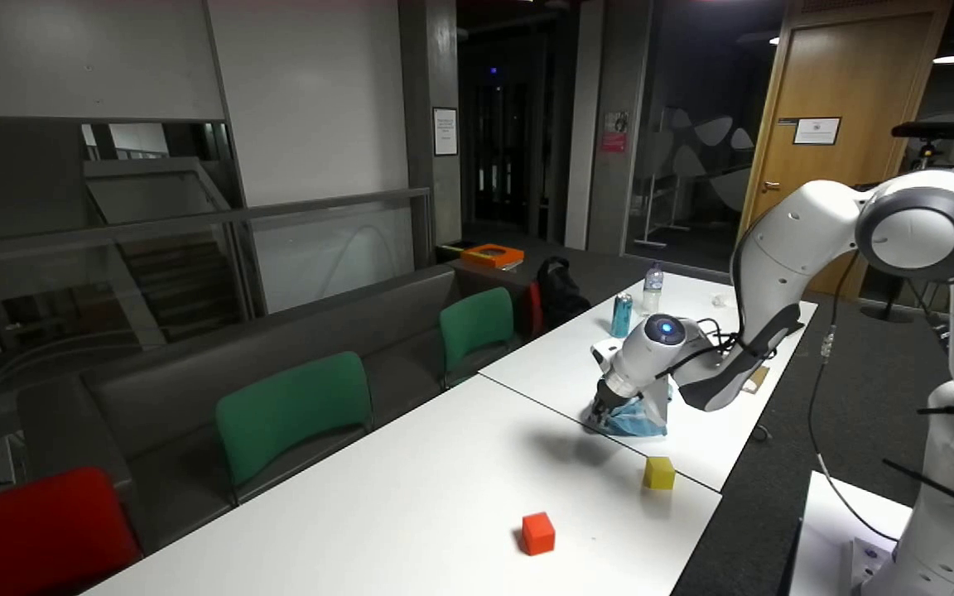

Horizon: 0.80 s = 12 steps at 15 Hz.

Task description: Move the cloth and slide the yellow block to the bottom on the table

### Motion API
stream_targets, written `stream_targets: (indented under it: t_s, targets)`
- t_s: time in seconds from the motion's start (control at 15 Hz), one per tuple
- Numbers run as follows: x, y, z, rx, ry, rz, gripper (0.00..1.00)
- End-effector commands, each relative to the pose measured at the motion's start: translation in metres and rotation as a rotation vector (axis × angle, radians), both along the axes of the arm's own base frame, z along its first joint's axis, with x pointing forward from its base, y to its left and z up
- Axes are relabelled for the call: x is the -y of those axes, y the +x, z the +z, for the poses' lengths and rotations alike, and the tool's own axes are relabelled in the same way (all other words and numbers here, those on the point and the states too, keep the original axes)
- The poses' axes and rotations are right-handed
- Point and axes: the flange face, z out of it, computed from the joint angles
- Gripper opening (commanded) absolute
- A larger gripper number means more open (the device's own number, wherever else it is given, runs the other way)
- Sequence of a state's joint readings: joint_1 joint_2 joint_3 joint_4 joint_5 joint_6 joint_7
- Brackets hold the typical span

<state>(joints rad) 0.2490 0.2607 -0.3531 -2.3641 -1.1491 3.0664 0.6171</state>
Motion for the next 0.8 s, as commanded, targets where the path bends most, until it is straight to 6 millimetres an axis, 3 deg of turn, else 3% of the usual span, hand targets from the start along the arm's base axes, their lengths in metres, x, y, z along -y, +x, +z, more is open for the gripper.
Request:
stream_targets:
  t_s: [0.0, 0.4, 0.47, 0.73]
  targets:
    - [-0.005, -0.026, 0.019, 0.045, 0.054, 0.026, 0.0]
    - [-0.019, -0.053, 0.013, 0.024, 0.099, 0.142, 0.0]
    - [-0.017, -0.037, 0.005, 0.017, 0.076, 0.107, 0.01]
    - [-0.02, -0.043, 0.002, 0.006, 0.076, 0.12, 0.01]
